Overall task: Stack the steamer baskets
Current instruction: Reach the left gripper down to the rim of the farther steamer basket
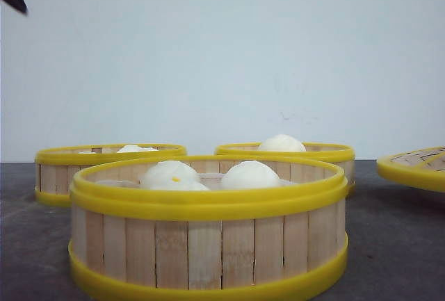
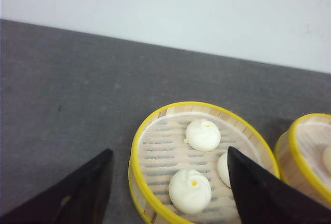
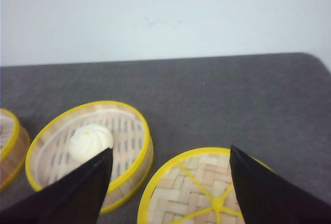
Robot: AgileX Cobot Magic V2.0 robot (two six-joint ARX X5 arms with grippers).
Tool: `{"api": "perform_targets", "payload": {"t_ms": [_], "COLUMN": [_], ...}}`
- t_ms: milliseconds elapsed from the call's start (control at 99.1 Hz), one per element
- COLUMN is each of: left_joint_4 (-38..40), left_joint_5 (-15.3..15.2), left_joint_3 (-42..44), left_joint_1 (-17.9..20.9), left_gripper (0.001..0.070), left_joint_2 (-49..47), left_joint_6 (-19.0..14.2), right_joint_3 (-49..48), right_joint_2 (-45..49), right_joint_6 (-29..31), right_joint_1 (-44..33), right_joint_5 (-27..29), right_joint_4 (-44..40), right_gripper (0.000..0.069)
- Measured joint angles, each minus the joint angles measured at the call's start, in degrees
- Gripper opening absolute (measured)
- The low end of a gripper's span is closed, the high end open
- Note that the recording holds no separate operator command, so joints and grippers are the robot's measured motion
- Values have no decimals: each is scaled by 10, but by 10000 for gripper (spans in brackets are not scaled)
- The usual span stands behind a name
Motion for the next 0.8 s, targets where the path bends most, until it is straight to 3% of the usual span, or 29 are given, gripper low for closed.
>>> {"api": "perform_targets", "payload": {"t_ms": [222, 454, 686, 797], "left_joint_4": [-2, -52, -61, -58], "left_joint_5": [-8, -28, -42, -42], "left_joint_3": [71, 169, 236, 245], "left_joint_1": [0, 0, 0, 0], "left_gripper": [421, 421, 419, 354], "left_joint_2": [178, 347, 436, 457], "left_joint_6": [26, 36, 36, 36], "right_joint_3": [0, 0, 0, 0], "right_joint_2": [20, 25, 26, 26], "right_joint_6": [1, 2, 1, 1], "right_joint_1": [9, 21, 21, 21], "right_joint_5": [-4, -4, -4, -4], "right_joint_4": [4, 4, 4, 4], "right_gripper": [446, 446, 446, 446]}}
